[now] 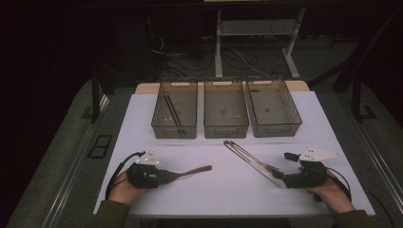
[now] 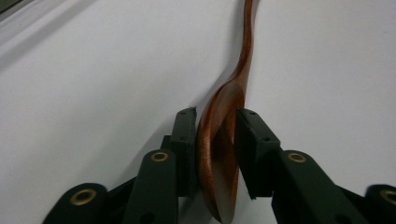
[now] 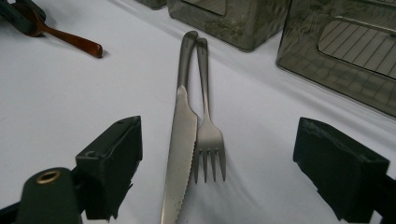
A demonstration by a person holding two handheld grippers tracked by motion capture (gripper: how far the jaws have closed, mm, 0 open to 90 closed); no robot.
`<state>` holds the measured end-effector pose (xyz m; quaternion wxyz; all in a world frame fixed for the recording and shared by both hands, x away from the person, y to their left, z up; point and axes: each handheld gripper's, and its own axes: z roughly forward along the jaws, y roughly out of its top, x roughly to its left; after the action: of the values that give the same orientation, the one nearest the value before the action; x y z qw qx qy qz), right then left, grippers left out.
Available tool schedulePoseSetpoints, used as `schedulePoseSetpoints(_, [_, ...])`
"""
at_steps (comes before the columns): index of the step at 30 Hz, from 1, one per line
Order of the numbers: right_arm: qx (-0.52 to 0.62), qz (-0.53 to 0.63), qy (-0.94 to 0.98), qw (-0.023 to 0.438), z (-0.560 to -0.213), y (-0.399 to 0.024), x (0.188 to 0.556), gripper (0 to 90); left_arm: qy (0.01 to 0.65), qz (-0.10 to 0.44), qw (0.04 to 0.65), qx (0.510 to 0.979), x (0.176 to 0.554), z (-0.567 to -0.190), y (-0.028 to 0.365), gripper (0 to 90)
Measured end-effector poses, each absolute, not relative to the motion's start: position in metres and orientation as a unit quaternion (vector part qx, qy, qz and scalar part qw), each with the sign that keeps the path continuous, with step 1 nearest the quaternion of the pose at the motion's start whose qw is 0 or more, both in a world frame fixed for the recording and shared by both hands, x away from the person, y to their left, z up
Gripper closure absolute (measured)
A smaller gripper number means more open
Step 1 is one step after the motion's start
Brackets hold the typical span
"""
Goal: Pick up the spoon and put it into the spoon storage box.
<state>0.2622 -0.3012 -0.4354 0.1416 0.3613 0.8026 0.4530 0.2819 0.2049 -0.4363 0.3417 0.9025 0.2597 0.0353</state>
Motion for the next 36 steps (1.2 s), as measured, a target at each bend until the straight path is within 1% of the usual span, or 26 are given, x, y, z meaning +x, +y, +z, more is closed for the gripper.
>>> schedulePoseSetpoints(6, [0.359, 0.453, 0.804, 0.141, -0.435, -0.3, 0.261, 15.0, 0.25, 0.035, 0.343, 0.905, 0.281, -0.433, 0.203, 79.3])
schedulePoseSetpoints(12, [0.358, 0.453, 0.804, 0.141, -0.435, -0.3, 0.262, 15.0, 0.245, 0.037, 0.343, 0.906, 0.28, -0.431, 0.199, 79.9])
schedulePoseSetpoints(20, [0.357, 0.455, 0.804, 0.139, -0.435, -0.3, 0.261, 15.0, 0.253, 0.049, 0.385, 0.886, 0.28, -0.42, 0.198, 80.1])
schedulePoseSetpoints(36, [0.356, 0.457, 0.803, 0.139, -0.435, -0.3, 0.261, 15.0, 0.26, 0.07, 0.42, 0.866, 0.293, -0.402, 0.189, 80.2])
